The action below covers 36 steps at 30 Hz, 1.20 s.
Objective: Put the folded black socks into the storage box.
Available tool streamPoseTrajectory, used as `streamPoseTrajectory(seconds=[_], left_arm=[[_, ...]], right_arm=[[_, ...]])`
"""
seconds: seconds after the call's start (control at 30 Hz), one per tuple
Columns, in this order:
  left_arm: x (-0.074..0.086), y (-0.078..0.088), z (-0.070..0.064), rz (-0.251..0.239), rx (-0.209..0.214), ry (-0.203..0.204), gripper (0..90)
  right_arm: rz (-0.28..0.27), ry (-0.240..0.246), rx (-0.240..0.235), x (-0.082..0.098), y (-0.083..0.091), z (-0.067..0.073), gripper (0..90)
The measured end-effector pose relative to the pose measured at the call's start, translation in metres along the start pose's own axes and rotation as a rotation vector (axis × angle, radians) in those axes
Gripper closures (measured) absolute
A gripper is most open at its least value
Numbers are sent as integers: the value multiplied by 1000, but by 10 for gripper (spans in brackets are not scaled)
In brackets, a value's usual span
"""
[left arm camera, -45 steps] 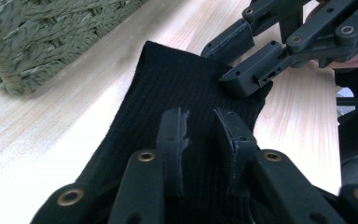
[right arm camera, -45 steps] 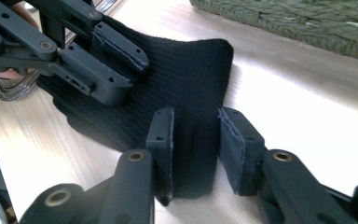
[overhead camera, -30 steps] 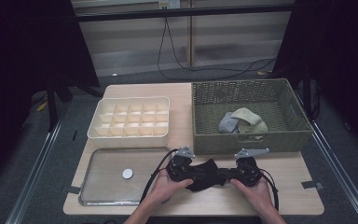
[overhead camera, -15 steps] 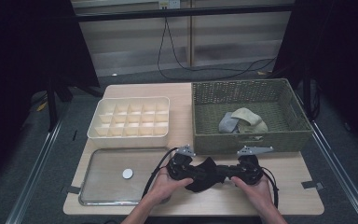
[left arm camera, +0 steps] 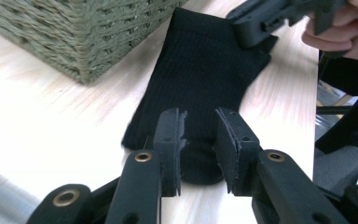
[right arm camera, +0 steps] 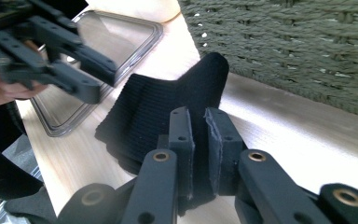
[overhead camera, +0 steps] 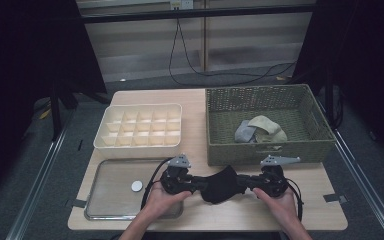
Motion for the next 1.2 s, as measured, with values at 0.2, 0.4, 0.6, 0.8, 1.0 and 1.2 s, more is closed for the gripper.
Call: streamPoseTrajectory(seconds=[0.2,0.4,0.6,0.8,1.0,1.2], left_arm=[[14,-3,5,17,-20,24,701],[18,-9,7,19,5,49,701],[17,-14,5,22,17,49,703],[16,-18,2,26,25,49,702],[16,-21,2,31,25,51,703],[15,-24,2,30,37,51,706]], right_arm=[[-4,-1,1,-1,0,1,813],[-8,10,-5,-4,-1,3,812],[-9,25,-6,-6,-1,5,809],[-26,45,-11,-10,-2,14,803],[-16,45,-24,-14,-10,18,798],[-15,57,-41,-18,-15,27,791]])
Point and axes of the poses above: each handheld gripper's, and its own axes: y roughly backward along the jaws, x roughly out of its underside, z roughly to its left, the point moved 4 cm from there along -y, roughly forward along the jaws, and after that the axes turned 10 degrees about z, right-handed, at the moved point
